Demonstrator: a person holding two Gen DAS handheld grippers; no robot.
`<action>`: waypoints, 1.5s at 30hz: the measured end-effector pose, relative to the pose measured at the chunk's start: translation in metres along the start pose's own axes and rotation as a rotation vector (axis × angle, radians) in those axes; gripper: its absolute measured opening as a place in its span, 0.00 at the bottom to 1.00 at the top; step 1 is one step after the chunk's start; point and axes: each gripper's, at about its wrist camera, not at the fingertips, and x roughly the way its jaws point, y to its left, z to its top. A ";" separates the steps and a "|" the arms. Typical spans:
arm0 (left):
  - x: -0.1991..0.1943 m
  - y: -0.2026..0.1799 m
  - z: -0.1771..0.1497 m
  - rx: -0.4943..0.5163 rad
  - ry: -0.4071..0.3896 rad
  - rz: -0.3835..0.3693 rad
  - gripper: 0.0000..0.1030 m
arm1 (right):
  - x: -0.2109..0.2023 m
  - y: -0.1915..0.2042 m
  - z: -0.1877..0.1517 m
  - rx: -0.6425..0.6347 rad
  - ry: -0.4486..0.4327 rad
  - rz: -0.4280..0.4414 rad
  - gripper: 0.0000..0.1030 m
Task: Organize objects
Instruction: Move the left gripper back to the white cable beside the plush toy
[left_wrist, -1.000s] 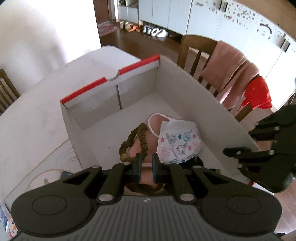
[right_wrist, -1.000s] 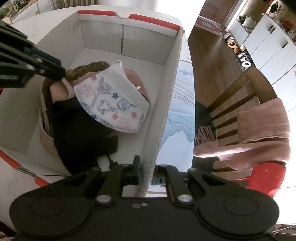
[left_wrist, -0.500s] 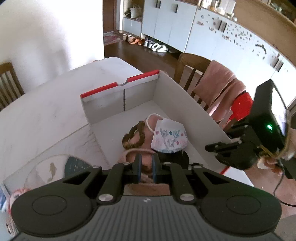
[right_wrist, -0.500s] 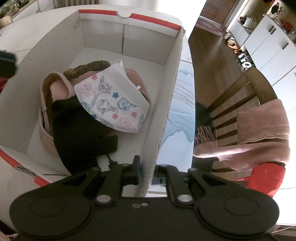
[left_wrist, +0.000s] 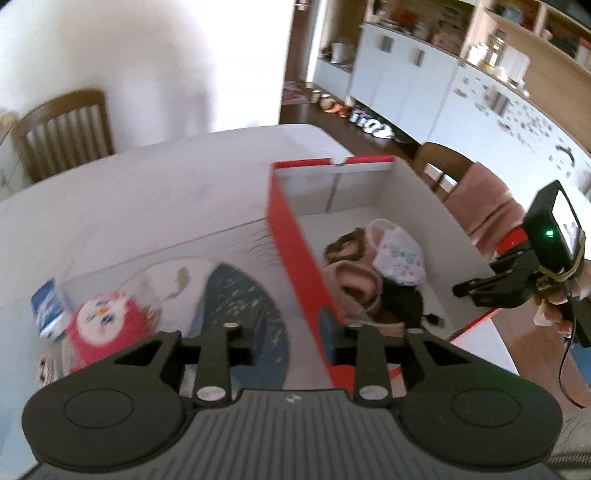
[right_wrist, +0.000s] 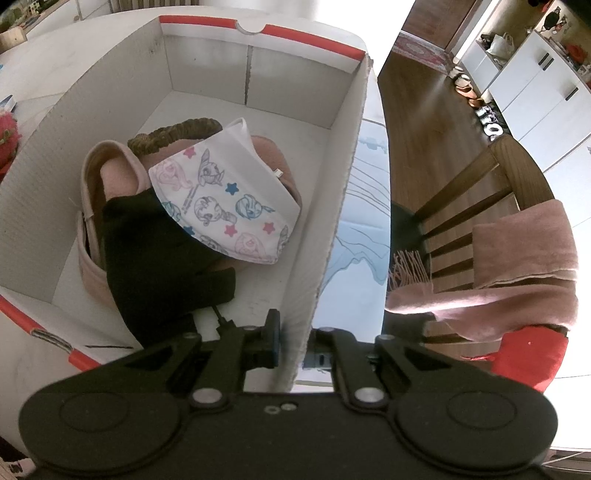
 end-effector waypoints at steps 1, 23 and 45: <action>-0.002 0.008 -0.004 -0.024 0.003 0.003 0.29 | 0.000 0.000 0.000 0.001 0.000 0.000 0.08; -0.006 0.137 -0.080 -0.309 0.041 0.207 0.89 | 0.005 -0.011 -0.006 -0.004 0.017 -0.022 0.09; 0.045 0.164 -0.087 -0.269 0.091 0.360 0.57 | 0.010 0.000 0.000 -0.007 0.019 -0.038 0.10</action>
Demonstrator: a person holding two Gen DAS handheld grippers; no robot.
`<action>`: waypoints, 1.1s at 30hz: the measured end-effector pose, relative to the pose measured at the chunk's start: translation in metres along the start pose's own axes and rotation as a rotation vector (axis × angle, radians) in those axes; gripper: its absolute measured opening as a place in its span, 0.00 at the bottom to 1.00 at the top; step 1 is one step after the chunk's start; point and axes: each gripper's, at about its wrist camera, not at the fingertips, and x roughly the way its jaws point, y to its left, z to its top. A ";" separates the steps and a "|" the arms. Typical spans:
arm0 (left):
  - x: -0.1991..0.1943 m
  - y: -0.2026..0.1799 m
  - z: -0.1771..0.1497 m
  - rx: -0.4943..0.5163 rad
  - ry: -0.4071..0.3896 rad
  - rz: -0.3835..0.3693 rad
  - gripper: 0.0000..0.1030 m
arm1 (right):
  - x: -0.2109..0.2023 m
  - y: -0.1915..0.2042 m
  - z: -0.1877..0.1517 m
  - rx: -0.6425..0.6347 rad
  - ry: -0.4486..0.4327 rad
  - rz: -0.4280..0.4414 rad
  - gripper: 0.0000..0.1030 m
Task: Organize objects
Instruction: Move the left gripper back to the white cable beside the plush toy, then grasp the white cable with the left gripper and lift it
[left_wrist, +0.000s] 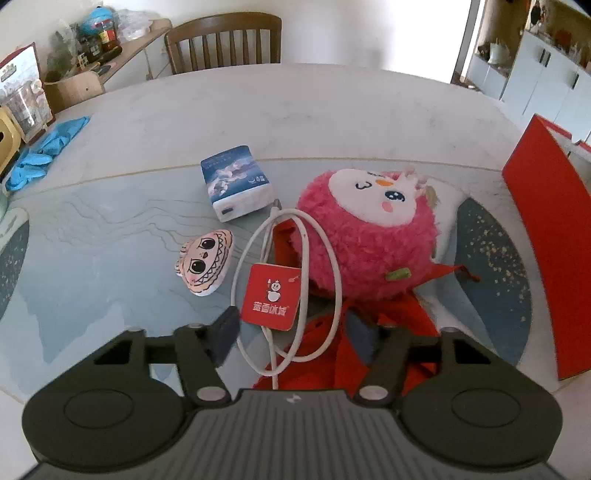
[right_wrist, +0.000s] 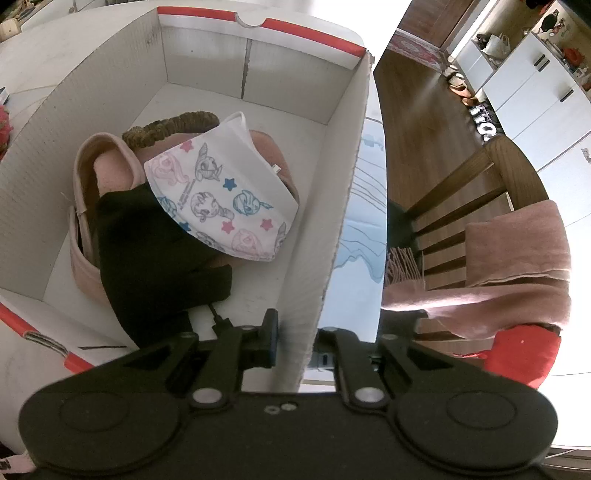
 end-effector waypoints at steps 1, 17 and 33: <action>0.000 0.000 0.000 0.000 -0.002 -0.002 0.54 | -0.001 0.002 0.001 0.000 0.001 -0.001 0.10; -0.021 0.017 0.010 -0.035 -0.014 -0.027 0.03 | 0.001 0.004 0.002 0.001 0.003 0.002 0.10; -0.110 0.025 0.037 -0.013 -0.106 -0.124 0.02 | 0.005 0.005 0.001 -0.002 0.007 0.003 0.10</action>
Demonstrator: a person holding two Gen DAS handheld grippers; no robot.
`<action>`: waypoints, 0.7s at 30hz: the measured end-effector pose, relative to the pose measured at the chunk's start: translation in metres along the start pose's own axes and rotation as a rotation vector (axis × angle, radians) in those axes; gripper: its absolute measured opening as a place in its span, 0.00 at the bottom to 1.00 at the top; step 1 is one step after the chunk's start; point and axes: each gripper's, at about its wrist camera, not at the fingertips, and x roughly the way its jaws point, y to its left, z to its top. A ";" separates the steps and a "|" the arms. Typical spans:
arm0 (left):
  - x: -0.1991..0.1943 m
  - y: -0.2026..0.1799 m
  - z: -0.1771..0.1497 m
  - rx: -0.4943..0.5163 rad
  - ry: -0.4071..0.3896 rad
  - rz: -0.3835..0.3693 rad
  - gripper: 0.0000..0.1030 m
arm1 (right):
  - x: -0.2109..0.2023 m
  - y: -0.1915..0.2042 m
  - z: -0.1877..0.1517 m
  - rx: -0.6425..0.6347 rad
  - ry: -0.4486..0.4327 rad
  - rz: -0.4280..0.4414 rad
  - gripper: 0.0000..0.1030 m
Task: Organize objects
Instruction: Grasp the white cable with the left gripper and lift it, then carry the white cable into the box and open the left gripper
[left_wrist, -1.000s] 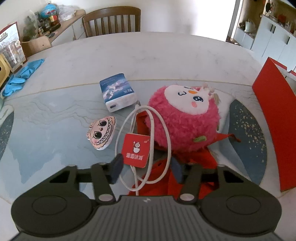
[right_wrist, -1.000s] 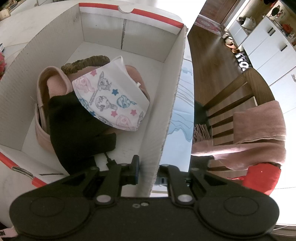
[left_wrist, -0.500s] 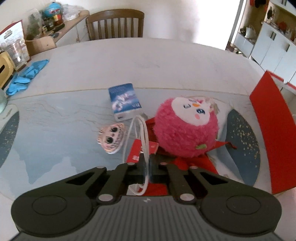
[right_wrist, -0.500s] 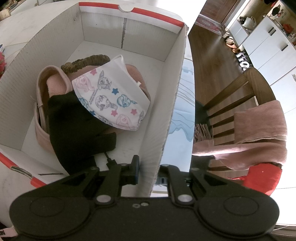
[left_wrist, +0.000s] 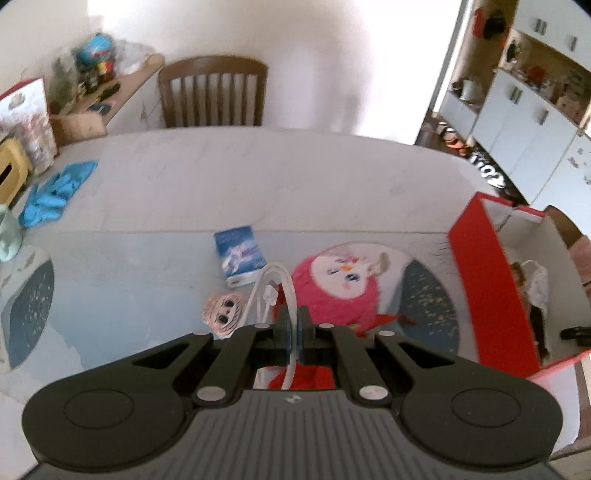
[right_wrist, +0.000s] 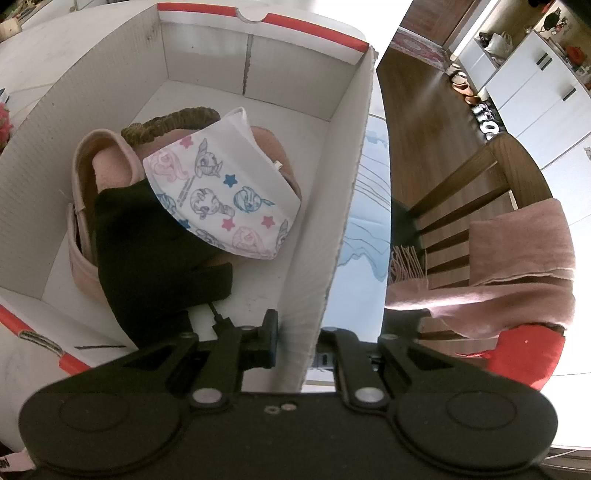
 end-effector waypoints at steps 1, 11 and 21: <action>-0.003 -0.004 0.002 0.009 -0.005 -0.008 0.02 | 0.000 0.000 0.000 0.001 0.000 0.000 0.10; -0.022 -0.061 0.026 0.109 -0.073 -0.150 0.02 | 0.003 0.000 -0.001 0.002 -0.003 0.004 0.08; -0.009 -0.144 0.052 0.257 -0.097 -0.295 0.02 | 0.004 0.001 -0.002 -0.006 -0.003 0.019 0.07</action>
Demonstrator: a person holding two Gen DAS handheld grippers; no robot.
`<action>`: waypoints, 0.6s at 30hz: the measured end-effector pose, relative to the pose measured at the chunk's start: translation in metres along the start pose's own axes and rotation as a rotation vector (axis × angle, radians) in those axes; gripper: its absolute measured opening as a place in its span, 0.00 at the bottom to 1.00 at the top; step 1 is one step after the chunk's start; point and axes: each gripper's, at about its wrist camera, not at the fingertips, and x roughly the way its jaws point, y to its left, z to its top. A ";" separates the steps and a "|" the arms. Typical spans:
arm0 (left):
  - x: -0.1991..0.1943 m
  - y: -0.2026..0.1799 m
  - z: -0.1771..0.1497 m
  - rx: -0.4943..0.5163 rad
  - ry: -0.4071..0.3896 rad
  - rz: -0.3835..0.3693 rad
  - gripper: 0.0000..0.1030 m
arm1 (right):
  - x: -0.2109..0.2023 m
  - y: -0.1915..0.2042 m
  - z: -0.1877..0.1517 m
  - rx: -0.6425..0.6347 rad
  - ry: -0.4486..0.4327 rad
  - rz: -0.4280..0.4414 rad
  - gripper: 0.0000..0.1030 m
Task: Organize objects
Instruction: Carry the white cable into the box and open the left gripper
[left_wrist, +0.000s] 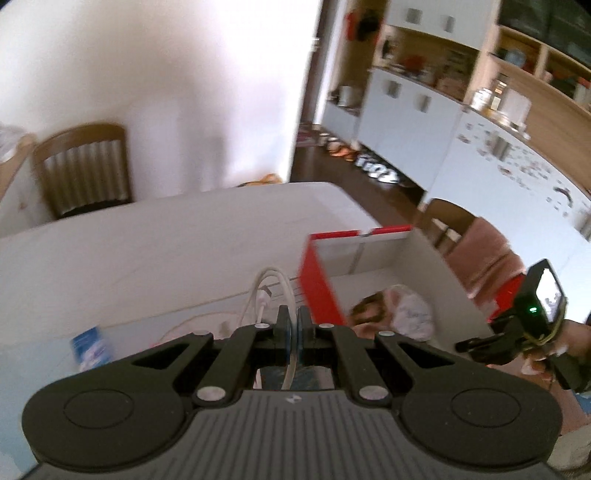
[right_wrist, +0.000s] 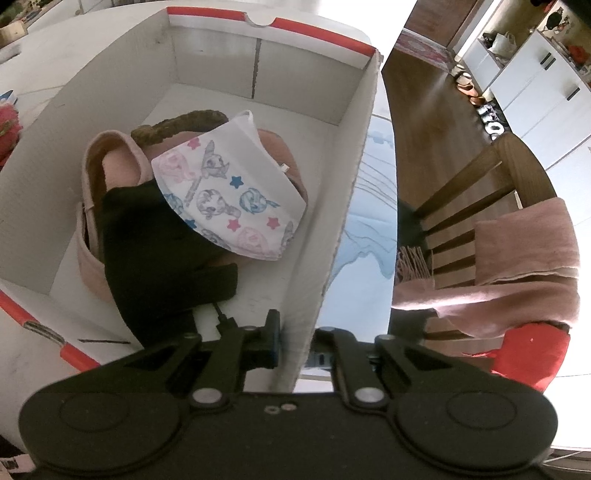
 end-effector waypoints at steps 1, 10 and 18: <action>0.005 -0.009 0.005 0.017 0.001 -0.014 0.02 | 0.000 0.000 0.000 -0.001 -0.001 0.000 0.07; 0.052 -0.078 0.027 0.164 0.028 -0.118 0.02 | 0.000 0.002 -0.001 -0.010 -0.007 0.001 0.07; 0.094 -0.122 0.033 0.290 0.037 -0.123 0.02 | -0.002 0.002 -0.001 -0.012 -0.010 0.003 0.07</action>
